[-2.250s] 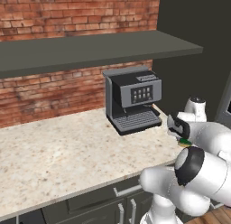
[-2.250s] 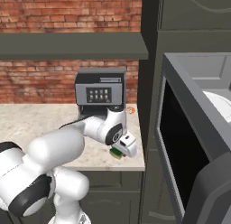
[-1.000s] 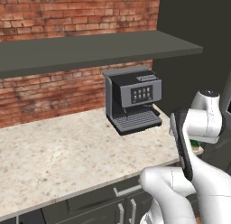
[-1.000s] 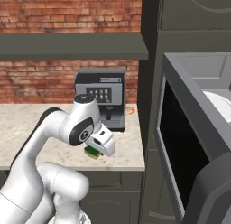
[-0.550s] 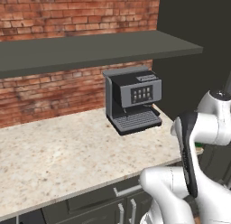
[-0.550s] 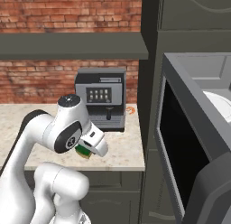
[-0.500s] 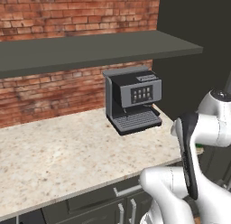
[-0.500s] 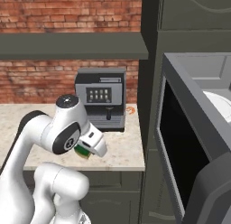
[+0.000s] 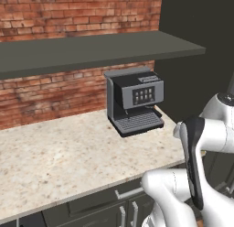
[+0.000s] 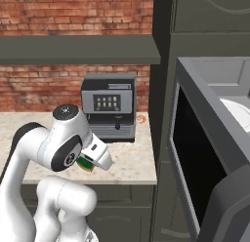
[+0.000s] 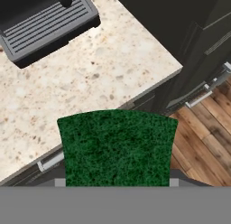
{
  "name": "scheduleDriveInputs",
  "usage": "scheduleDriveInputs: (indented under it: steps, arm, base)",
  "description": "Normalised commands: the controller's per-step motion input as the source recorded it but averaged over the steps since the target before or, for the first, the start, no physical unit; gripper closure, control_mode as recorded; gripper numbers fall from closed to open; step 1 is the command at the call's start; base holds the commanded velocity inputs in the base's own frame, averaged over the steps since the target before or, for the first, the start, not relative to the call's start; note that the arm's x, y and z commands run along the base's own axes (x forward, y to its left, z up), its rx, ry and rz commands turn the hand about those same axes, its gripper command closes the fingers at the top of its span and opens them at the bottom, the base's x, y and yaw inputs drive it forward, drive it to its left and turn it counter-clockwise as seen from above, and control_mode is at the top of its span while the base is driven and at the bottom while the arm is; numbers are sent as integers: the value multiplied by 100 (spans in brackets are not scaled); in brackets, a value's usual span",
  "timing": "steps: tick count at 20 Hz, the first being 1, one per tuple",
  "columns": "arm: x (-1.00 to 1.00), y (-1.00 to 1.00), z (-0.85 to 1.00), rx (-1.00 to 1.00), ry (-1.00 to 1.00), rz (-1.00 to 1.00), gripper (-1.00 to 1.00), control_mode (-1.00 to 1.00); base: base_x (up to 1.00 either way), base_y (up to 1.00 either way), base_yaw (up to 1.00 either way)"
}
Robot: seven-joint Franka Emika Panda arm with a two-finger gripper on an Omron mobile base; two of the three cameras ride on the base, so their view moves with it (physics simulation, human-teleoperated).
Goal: Place the sponge inside the microwave to prepare for sanitizing.
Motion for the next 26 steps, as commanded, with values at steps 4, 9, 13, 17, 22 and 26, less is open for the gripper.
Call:
scheduleDriveInputs:
  steps: [4,9,13,17,22,26]
  arm:
    - [0,0,0,0,0,0,100,-100]
    - [0,0,0,0,0,0,100,-100]
    - [0,0,0,0,0,0,100,100]
    - [0,0,0,0,0,0,100,100]
    - [0,0,0,0,0,0,100,100]
    - [0,0,0,0,0,0,100,100]
  base:
    - [0,0,0]
    - [0,0,0]
    - [0,0,0]
    - [0,0,0]
    - [0,0,0]
    - [-19,0,0]
